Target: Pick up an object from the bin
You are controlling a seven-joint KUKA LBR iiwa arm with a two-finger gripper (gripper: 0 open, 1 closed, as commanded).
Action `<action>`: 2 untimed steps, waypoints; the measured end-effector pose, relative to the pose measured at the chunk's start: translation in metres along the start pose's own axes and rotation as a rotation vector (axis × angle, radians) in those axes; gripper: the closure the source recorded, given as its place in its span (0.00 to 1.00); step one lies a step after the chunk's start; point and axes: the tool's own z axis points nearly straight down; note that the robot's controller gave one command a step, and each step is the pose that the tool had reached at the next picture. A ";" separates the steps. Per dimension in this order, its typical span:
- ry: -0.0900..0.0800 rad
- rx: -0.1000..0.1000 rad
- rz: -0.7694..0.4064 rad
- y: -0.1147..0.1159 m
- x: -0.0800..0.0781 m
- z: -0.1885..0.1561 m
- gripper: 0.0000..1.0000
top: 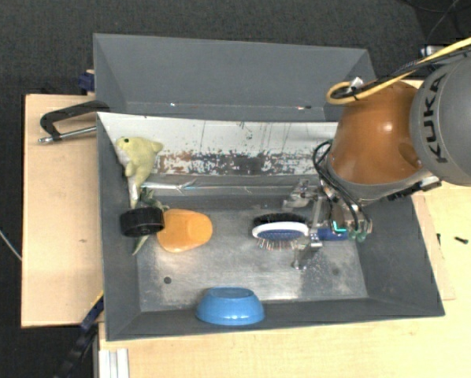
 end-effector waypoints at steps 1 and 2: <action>-0.013 -0.001 0.131 -0.013 -0.026 0.081 0.00; -0.012 -0.001 0.130 -0.012 -0.028 0.079 0.00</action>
Offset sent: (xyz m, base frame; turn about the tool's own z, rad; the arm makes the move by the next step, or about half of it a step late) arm 0.0231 -0.0146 -0.0817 0.1313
